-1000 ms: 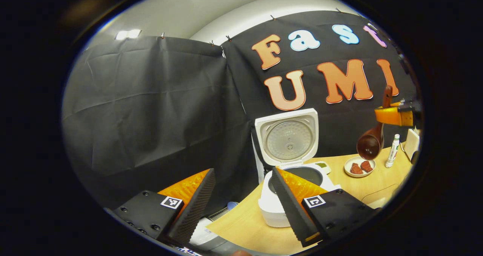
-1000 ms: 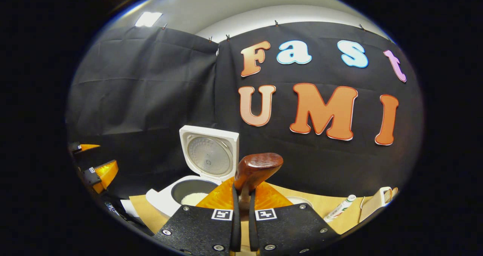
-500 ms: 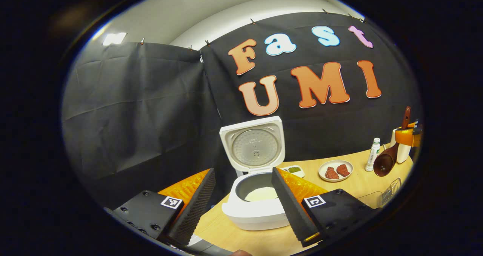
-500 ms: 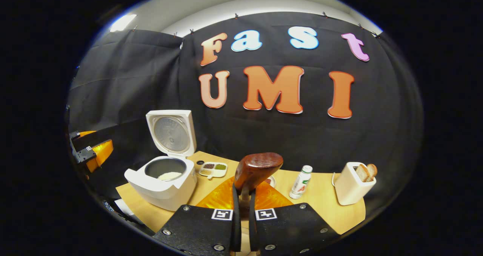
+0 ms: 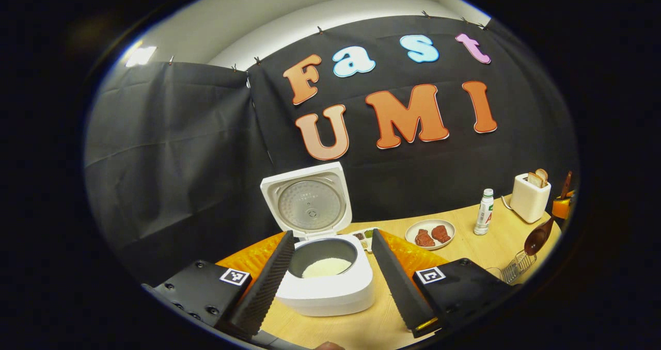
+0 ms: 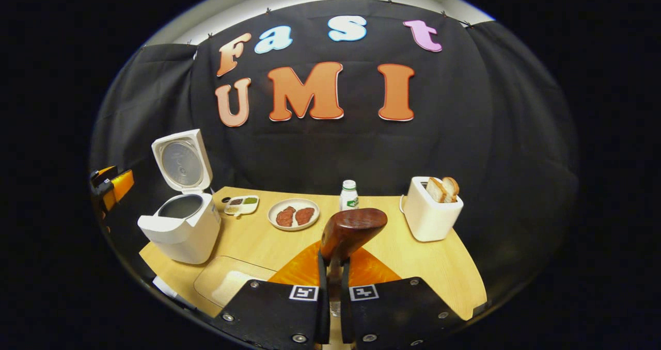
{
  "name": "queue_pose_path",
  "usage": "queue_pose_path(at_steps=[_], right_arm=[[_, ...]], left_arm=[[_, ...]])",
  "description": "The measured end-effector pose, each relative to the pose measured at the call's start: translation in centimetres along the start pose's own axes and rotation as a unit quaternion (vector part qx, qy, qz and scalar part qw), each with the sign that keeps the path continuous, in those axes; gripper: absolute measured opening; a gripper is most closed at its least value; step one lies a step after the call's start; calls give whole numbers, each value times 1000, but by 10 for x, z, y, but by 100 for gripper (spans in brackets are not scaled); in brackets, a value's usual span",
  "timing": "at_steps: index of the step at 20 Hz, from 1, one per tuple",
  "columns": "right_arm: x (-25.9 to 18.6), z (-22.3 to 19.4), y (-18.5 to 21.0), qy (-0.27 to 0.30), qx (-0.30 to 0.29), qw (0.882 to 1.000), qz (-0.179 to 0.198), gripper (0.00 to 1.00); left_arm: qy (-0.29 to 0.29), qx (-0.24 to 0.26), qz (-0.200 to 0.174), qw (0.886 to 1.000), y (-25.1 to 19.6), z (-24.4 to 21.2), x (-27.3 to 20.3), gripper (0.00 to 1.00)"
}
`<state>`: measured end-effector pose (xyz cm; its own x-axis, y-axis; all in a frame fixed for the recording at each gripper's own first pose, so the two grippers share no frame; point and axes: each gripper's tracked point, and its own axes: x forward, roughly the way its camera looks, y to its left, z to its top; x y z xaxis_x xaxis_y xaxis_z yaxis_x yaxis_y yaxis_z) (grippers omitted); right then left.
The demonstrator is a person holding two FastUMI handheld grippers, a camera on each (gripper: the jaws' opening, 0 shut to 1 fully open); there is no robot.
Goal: Close the left gripper, press the button to open the rice cooker; take a wooden spoon from the chopstick holder with the right hand, scoop a spoonful of rice and pour it into the rice cooker, then put the wooden spoon back into the chopstick holder.
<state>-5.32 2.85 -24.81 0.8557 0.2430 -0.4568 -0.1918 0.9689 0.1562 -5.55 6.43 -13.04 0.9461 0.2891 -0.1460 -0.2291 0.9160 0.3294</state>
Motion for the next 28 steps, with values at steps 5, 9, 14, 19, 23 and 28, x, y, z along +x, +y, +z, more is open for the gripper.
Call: queue_pose_path(at_steps=[5, 9, 14, 19, 23, 28], right_arm=[[5, -27, -17, 24, 38, 999, -13, 8], [17, -45, -15, 37, 51, 998, -7, 8], [34, -66, -19, 58, 86, 995, -7, 8], [44, -89, -31, 84, 137, 987, -12, 7], [43, -103, -39, 96, 153, 983, -13, 8], [44, -111, -38, 106, 185, 977, 3, 10]], left_arm=[[0, 5, -6, 1000, -12, 4, 0, 100], [-1, 9, 4, 1000, -9, 6, -4, 99], [7, 14, 30, 999, 4, 1, -10, 99], [22, 6, 52, 998, 11, -7, -15, 99], [27, 0, 65, 997, 13, -10, -20, 100], [34, -3, 74, 997, 8, -12, -22, 99]])
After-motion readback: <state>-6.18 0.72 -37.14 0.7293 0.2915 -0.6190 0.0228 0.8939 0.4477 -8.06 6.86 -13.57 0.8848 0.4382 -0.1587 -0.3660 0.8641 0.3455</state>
